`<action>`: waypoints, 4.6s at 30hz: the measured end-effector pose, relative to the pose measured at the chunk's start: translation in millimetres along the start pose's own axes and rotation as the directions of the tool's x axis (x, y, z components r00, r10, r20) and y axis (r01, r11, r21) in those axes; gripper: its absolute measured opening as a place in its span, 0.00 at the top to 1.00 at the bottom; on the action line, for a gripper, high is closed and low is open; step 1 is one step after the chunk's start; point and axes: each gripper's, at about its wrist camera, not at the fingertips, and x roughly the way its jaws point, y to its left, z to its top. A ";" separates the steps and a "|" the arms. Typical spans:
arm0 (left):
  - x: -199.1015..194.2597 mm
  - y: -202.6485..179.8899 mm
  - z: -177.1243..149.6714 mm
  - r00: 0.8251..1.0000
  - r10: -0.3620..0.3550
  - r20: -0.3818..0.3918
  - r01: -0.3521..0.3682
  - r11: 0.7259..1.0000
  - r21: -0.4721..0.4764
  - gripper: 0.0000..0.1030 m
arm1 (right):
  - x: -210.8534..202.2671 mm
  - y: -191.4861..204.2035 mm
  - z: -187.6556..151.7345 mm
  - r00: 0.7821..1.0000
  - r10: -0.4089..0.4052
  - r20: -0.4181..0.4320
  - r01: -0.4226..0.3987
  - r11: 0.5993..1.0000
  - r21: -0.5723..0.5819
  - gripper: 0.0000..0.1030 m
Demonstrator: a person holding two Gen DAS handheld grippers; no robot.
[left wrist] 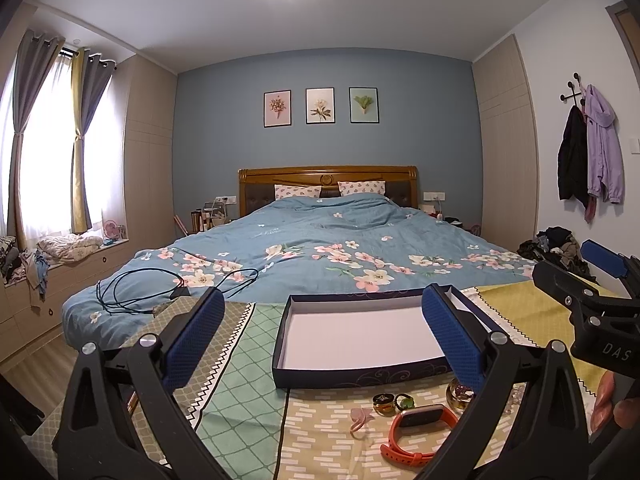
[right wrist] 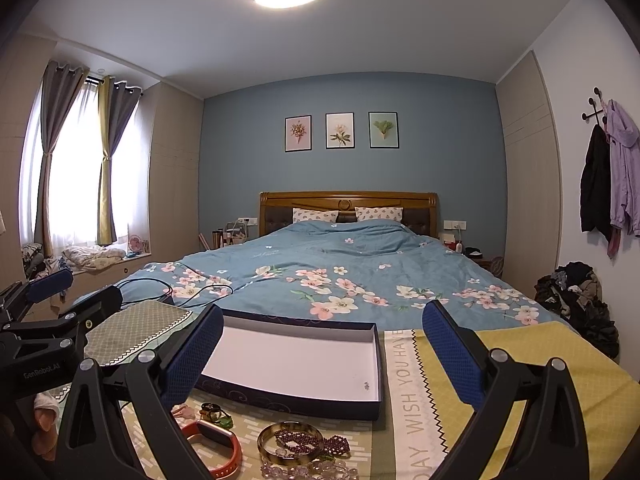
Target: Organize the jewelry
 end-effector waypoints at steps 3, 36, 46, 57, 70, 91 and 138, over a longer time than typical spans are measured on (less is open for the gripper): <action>-0.6 0.0 0.3 1.000 0.001 0.001 -0.001 1.000 -0.001 0.06 | 2.0 -0.6 -0.6 1.000 0.002 0.000 -0.002 1.000 0.001 0.06; -2.4 -0.9 1.6 1.000 -0.003 0.003 0.003 1.000 -0.001 0.06 | 0.7 -0.6 -1.9 1.000 -0.001 -0.004 0.001 1.000 0.010 0.06; -2.7 -1.2 0.9 1.000 -0.003 0.001 0.003 1.000 -0.003 0.06 | -0.8 -2.1 -1.1 1.000 0.000 -0.007 0.000 1.000 0.015 0.06; -2.2 -1.0 -0.2 1.000 -0.003 0.000 0.003 1.000 -0.003 0.06 | 0.7 -2.5 -0.2 1.000 -0.001 -0.014 0.001 1.000 0.017 0.06; -2.2 -1.3 -1.0 1.000 -0.006 -0.002 0.006 1.000 -0.005 0.06 | -0.2 -3.4 0.5 1.000 -0.001 -0.015 0.001 1.000 0.018 0.06; 1.3 1.0 -5.4 1.000 -0.012 -0.026 0.012 1.000 -0.006 0.06 | 2.6 -7.6 1.1 0.999 0.004 -0.033 -0.003 1.000 0.028 0.06; 90.2 -26.3 -77.3 0.642 -0.470 -0.606 0.500 0.856 -0.134 0.54 | 100.8 -25.6 -75.0 0.675 0.281 -0.683 -0.170 0.959 0.227 0.69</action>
